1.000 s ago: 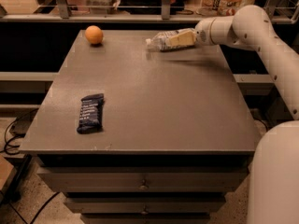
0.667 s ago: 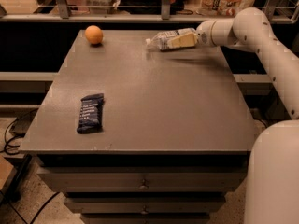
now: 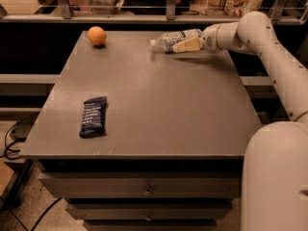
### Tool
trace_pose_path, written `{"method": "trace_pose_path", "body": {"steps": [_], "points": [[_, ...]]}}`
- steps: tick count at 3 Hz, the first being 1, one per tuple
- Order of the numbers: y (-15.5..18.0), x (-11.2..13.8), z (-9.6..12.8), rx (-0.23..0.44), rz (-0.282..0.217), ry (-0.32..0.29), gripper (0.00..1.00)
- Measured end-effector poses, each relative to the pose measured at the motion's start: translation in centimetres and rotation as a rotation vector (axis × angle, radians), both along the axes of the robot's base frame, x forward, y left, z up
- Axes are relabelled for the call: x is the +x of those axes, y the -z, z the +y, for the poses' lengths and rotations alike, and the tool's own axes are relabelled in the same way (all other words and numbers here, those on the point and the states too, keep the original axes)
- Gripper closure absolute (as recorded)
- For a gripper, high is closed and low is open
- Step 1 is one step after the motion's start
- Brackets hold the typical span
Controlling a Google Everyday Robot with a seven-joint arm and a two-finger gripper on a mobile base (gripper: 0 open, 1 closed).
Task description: Move blue plastic bottle near rxbar blueberry
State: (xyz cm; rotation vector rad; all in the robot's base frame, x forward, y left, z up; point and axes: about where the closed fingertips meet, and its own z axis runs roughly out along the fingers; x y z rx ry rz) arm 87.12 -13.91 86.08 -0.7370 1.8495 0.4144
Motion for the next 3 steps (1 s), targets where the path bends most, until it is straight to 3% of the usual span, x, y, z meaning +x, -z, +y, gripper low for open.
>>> {"method": "trace_pose_path", "body": {"steps": [1,2,3], "points": [[0.78,0.71,-0.03,0.014,0.015,0.004,0.18],[1.02,1.27,-0.27,0.045,0.018,0.011,0.49],[0.96,1.3,-0.4,0.061,0.015,0.013,0.72]]}}
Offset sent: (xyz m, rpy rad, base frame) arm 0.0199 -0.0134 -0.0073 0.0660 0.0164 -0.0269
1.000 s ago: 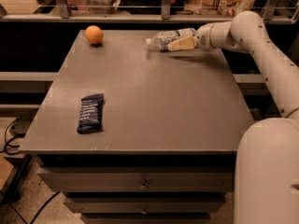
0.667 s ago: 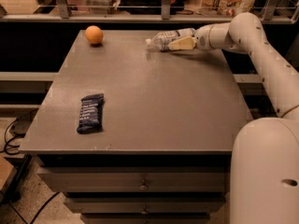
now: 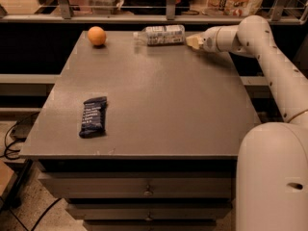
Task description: Move blue plastic bottle near rxbar blueberry
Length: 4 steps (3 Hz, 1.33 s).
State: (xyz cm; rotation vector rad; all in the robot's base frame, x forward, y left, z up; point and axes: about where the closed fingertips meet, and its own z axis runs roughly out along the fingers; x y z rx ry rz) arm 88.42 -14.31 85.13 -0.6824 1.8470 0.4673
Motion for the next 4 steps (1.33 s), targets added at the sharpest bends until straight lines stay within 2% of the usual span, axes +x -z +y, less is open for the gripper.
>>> {"method": "trace_pose_path", "body": {"steps": [1,2,3,4], "points": [[-1.4,-1.4,0.7,0.018,-0.029,-0.014,1.0],[-2.1,-3.0,2.1,0.03,-0.043,-0.043,1.0],[-3.9,-3.9,3.8,0.007,-0.096,-0.099,0.82],[-5.2,-3.7,5.0,-0.046,-0.133,-0.148,0.59]]}}
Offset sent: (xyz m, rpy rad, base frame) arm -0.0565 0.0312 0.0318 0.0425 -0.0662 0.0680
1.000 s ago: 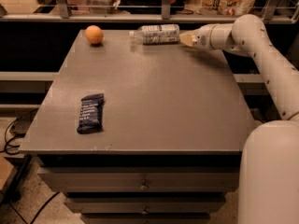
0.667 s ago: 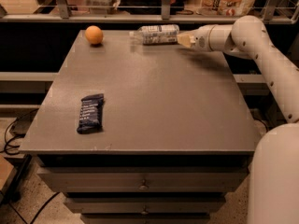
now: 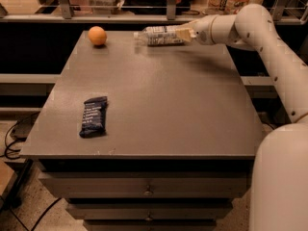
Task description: Move blue plastic bottle near rxbar blueberry
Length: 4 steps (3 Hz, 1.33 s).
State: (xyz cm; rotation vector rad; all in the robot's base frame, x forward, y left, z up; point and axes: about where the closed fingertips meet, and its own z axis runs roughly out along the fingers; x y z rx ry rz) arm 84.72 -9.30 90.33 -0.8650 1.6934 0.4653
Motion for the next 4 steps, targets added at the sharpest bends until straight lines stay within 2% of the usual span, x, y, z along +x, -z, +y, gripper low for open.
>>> {"method": "trace_pose_path", "body": {"steps": [1,2,3,4], "points": [[-0.7,0.6,0.8,-0.061,-0.02,-0.039,0.35],[-1.4,1.1,1.4,-0.159,-0.041,-0.071,0.12],[-1.8,1.4,1.3,-0.249,-0.056,-0.081,0.0],[-2.0,1.7,1.0,-0.326,-0.061,-0.076,0.0]]}}
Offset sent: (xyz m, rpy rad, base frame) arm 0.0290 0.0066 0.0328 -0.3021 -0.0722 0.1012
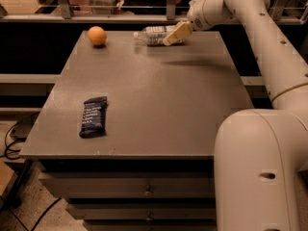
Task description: Move blue plastic bottle near rxbar blueberry
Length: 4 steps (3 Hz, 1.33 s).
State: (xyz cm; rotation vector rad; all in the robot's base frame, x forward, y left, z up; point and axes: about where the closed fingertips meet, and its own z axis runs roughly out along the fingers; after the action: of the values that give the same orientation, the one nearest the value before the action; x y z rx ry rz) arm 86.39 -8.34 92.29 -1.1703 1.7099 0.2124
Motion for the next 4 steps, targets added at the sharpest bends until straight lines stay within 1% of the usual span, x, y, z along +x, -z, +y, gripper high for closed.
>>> {"method": "trace_pose_path", "body": {"steps": [1,2,3,4], "points": [[0.0,0.3,-0.3,-0.072,-0.008,0.009,0.0],[0.6,0.6,-0.3,-0.127,-0.003,0.013,0.0],[1.7,0.9,-0.2,-0.147,0.022,0.011,0.0],[3.0,1.1,0.2,-0.146,0.055,0.002,0.0]]}}
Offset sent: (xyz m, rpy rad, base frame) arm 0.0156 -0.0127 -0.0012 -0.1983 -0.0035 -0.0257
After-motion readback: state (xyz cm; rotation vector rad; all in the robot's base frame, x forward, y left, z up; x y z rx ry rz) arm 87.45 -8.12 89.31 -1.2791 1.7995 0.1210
